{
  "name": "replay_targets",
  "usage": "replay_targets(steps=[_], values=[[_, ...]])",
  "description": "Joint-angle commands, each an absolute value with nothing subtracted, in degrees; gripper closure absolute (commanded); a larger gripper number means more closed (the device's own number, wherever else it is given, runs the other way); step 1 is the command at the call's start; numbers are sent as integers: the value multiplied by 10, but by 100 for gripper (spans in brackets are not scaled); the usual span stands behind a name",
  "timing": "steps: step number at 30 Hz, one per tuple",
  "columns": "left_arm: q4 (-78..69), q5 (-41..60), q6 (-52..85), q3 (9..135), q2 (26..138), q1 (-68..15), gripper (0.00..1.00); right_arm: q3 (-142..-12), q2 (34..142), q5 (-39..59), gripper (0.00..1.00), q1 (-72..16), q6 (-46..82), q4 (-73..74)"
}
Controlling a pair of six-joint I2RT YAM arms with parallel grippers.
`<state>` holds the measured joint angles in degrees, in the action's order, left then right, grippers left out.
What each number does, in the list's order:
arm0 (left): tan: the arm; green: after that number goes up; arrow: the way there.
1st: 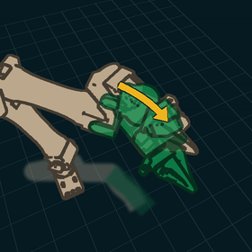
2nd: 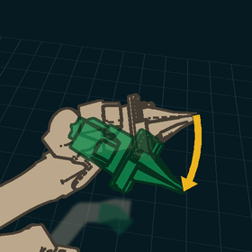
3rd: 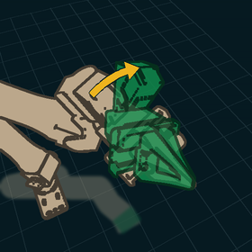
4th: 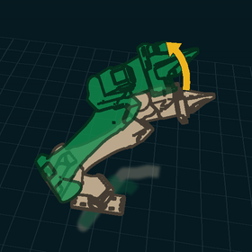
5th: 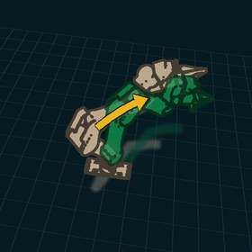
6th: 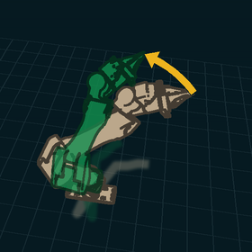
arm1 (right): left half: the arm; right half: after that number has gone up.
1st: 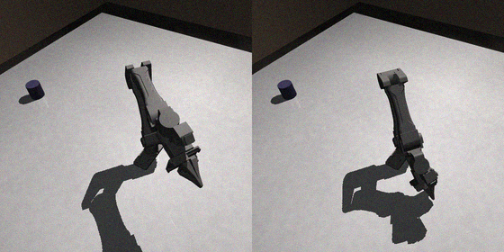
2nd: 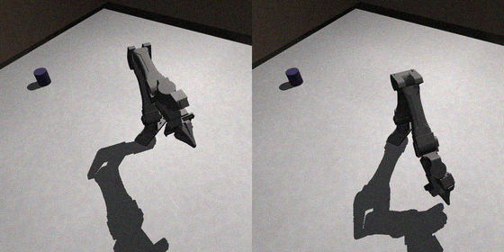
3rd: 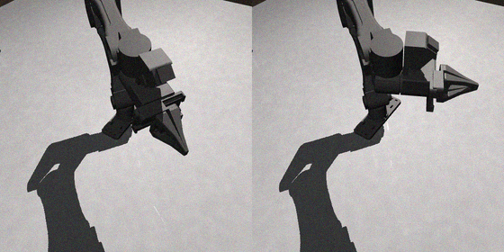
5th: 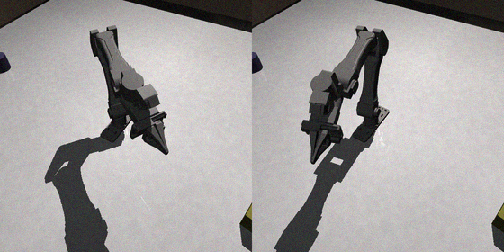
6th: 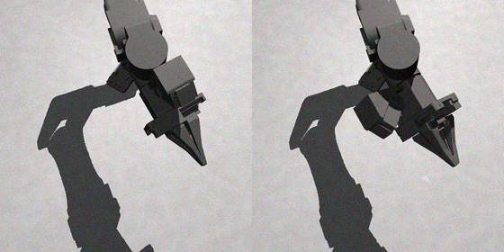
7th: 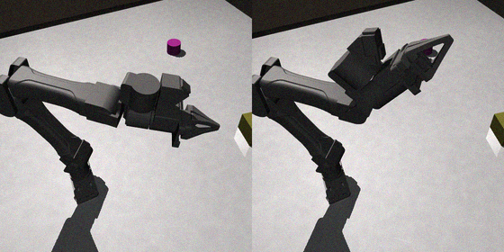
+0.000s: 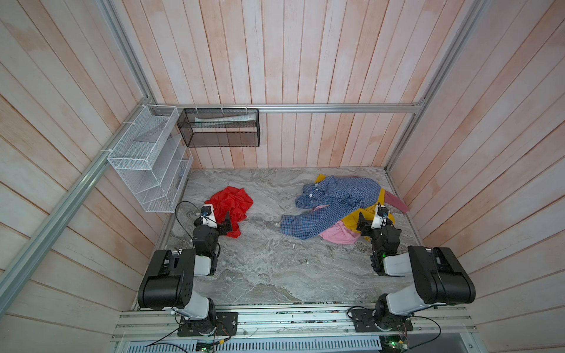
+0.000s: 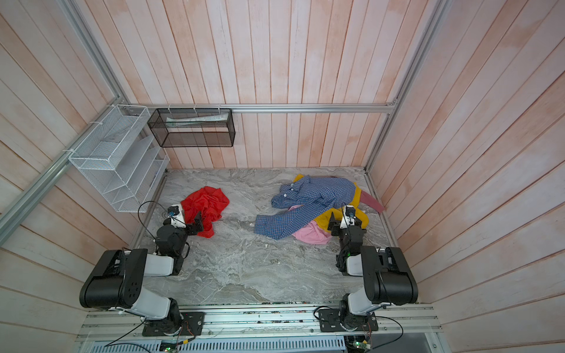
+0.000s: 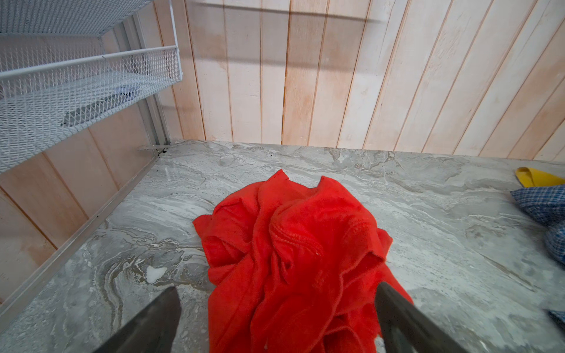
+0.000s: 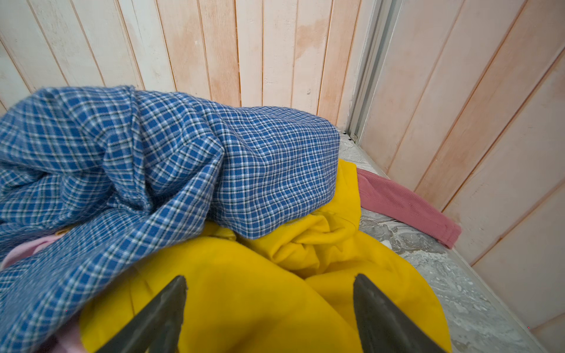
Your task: Pick out a specific cloth from the pile
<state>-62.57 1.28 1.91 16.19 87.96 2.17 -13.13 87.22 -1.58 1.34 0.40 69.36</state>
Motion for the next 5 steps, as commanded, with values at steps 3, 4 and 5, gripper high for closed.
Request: replay_targets(steps=[3, 4, 5], values=[[-624, 20, 11, 170, 882, 19, 0, -140, 871, -12, 14, 18, 10, 690], [-625, 21, 11, 170, 882, 19, 0, -140, 871, -12, 14, 18, 9, 690], [-625, 21, 11, 170, 882, 19, 0, -140, 871, -12, 14, 18, 9, 690]])
